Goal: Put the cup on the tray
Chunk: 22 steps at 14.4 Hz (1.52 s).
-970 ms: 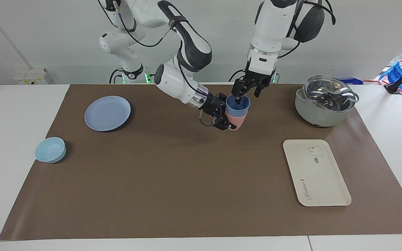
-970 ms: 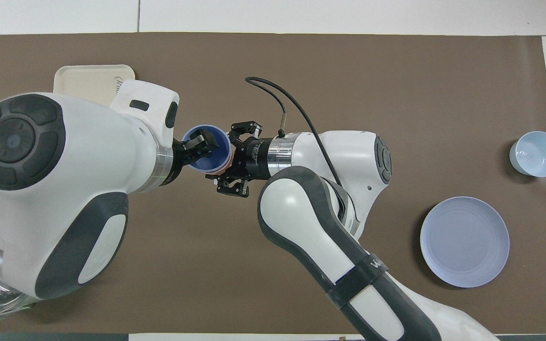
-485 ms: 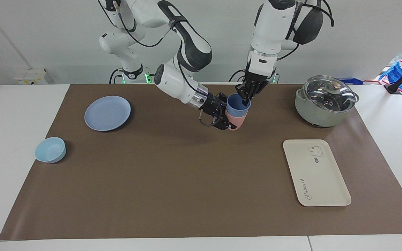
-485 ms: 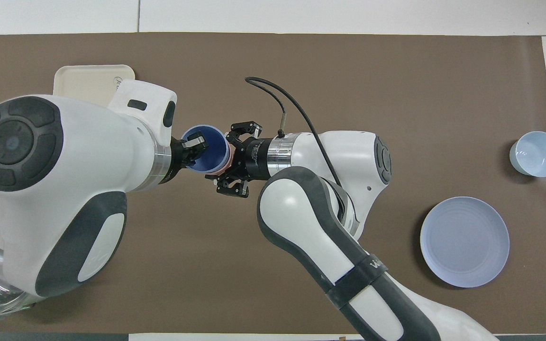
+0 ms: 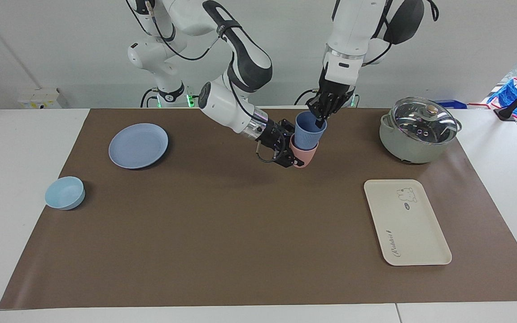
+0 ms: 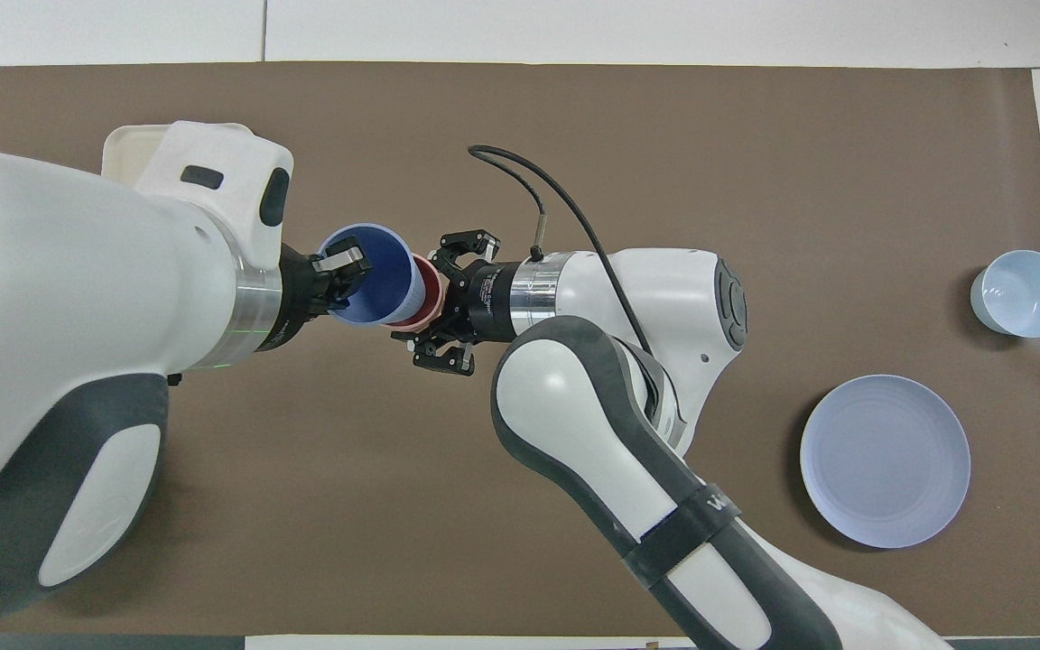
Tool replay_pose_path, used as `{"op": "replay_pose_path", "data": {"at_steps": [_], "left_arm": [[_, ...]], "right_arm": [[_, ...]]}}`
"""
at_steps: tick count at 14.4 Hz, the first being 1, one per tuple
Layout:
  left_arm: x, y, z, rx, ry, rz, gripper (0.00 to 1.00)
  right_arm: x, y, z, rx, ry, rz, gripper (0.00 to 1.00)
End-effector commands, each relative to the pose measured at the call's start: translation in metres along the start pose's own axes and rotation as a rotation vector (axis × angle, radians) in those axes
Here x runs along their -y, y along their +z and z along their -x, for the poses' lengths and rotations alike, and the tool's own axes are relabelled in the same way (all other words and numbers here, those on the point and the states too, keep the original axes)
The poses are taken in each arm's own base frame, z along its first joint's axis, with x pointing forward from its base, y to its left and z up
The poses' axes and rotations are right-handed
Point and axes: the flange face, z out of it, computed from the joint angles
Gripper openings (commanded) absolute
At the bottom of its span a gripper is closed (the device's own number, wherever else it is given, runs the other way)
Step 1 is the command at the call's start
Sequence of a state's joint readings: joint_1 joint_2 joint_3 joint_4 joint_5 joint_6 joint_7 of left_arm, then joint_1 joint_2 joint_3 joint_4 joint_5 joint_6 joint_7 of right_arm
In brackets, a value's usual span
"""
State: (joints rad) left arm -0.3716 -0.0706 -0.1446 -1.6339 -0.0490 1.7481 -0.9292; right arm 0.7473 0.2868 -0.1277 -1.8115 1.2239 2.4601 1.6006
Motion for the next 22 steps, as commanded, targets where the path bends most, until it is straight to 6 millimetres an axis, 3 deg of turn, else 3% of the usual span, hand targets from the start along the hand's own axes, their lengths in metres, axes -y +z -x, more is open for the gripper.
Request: {"op": "replay_pose_path", "data": {"at_steps": [1,3,4,5,6,8,13,15,17,22], "left_arm": [[0.012,-0.046,-0.010,0.006,-0.041,0.014,0.00],[0.036,-0.053,-0.038,-0.019,-0.080,0.016,0.00],[0.056,-0.046,-0.058,-0.021,-0.075,0.007,0.00],[0.088,-0.033,-0.088,-0.030,-0.066,-0.001,0.00],[0.117,-0.016,-0.113,-0.033,-0.062,-0.013,0.00],[0.155,0.016,-0.147,-0.060,-0.060,-0.013,0.00],[0.206,0.137,-0.215,-0.053,0.000,-0.035,0.00],[0.236,0.179,-0.228,-0.027,0.109,-0.056,0.00],[0.270,0.199,-0.233,-0.057,0.130,-0.057,0.00],[0.273,0.232,-0.246,-0.087,0.120,-0.048,0.00]], "right_arm": [[0.001,-0.006,0.000,0.015,0.020,-0.016,0.00],[0.006,-0.010,-0.003,0.016,0.022,-0.020,0.00],[0.013,-0.015,-0.006,0.017,0.028,-0.026,0.00],[0.026,-0.025,-0.013,0.019,0.042,-0.040,0.00],[0.035,-0.033,-0.019,0.021,0.047,-0.043,0.00],[0.061,-0.059,-0.039,0.023,0.025,-0.040,0.00],[0.127,-0.165,-0.116,-0.007,-0.061,0.058,0.00],[0.144,-0.212,-0.153,-0.037,-0.142,0.089,0.00],[0.161,-0.260,-0.200,-0.006,-0.188,0.113,0.00],[0.192,-0.337,-0.278,-0.054,-0.206,0.238,0.00]]}}
